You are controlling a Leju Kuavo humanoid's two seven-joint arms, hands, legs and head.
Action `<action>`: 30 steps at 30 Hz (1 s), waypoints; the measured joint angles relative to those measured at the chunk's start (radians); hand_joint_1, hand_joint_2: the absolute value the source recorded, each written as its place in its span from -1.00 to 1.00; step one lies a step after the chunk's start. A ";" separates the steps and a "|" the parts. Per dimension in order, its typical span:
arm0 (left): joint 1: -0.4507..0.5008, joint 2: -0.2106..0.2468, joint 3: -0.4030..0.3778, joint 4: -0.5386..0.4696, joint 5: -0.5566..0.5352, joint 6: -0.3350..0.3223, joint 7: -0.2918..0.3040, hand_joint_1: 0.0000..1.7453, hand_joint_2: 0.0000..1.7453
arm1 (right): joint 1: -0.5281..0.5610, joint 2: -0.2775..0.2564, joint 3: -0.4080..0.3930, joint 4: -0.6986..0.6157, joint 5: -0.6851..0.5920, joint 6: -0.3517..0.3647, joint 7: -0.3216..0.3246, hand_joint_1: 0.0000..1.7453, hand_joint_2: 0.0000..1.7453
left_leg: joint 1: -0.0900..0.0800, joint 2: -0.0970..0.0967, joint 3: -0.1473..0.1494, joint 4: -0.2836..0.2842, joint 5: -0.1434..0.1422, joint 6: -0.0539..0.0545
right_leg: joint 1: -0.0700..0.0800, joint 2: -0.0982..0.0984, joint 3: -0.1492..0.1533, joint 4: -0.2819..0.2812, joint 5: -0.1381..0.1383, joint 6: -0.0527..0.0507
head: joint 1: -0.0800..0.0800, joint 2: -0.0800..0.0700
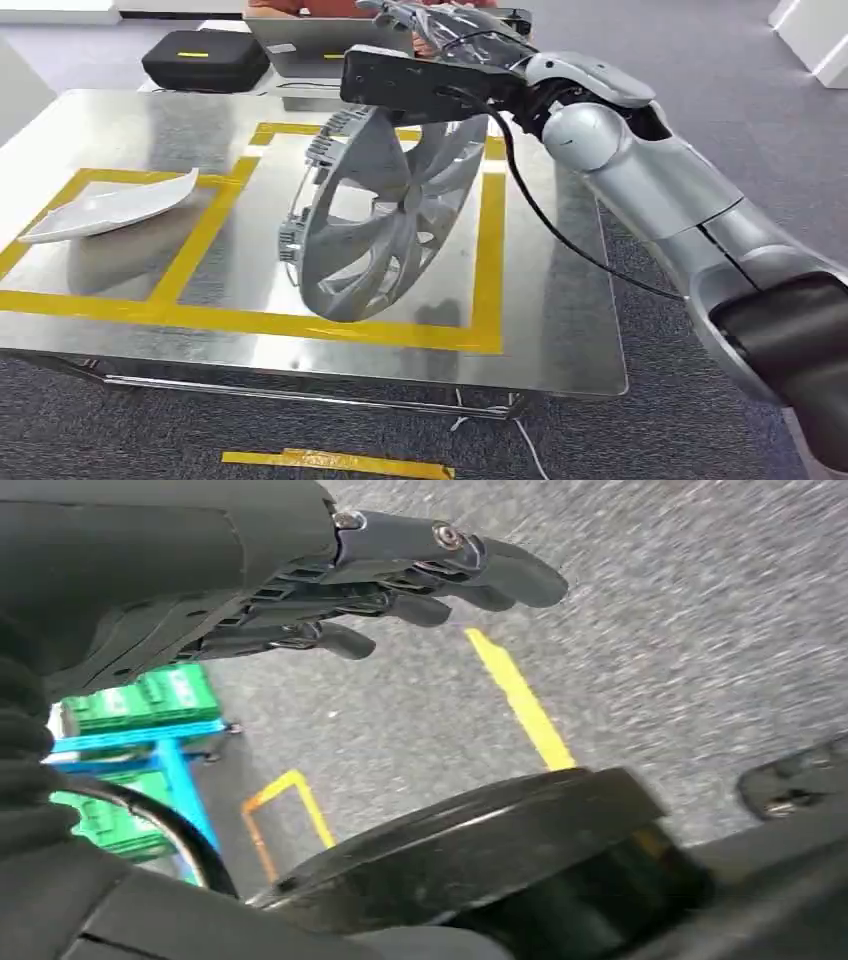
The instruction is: Take the parts from the cabinet and place them on the table.
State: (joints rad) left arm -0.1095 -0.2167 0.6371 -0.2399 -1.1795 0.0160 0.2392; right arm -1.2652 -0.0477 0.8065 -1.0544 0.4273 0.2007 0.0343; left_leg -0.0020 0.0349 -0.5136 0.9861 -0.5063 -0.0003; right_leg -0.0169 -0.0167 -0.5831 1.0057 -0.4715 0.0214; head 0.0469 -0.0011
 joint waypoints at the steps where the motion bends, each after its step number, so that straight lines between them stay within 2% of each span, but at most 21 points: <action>1: 0.003 0.000 0.000 0.000 0.000 0.000 0.001 -1.00 -1.00 | 0.000 -0.001 -0.001 0.000 0.000 0.000 0.000 -1.00 -1.00 | 0.000 0.000 0.000 0.000 0.000 0.000 | 0.000 0.000 0.000 0.000 0.000 0.000 | 0.000 0.000; 17: 0.027 -0.012 0.000 0.000 0.004 -0.015 0.002 -1.00 -1.00 | -0.007 -0.012 -0.021 -0.001 0.003 -0.001 -0.005 -1.00 -1.00 | 0.000 0.000 0.000 0.000 0.000 0.000 | 0.000 0.000 0.000 0.000 0.000 0.000 | 0.000 0.000; 23: 0.029 -0.013 0.005 0.000 0.008 -0.015 0.001 -1.00 -1.00 | -0.032 -0.028 -0.021 0.006 0.014 0.052 -0.003 -1.00 -1.00 | 0.000 0.000 0.000 0.000 0.000 0.000 | 0.000 0.000 0.000 0.000 0.000 0.000 | 0.000 0.000; 30: 0.030 -0.013 0.016 0.000 0.008 -0.015 -0.001 -1.00 -1.00 | -0.063 -0.052 -0.015 0.027 0.018 0.046 0.000 -1.00 -1.00 | 0.000 0.000 0.000 0.000 0.000 0.000 | 0.000 0.000 0.000 0.000 0.000 0.000 | 0.000 0.000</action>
State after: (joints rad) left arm -0.0790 -0.2296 0.6531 -0.2396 -1.1715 0.0011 0.2384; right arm -1.3281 -0.0996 0.7919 -1.0269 0.4448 0.2468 0.0340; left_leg -0.0020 0.0353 -0.5136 0.9864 -0.5063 -0.0003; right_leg -0.0168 -0.0163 -0.5834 1.0055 -0.4714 0.0215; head 0.0469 -0.0011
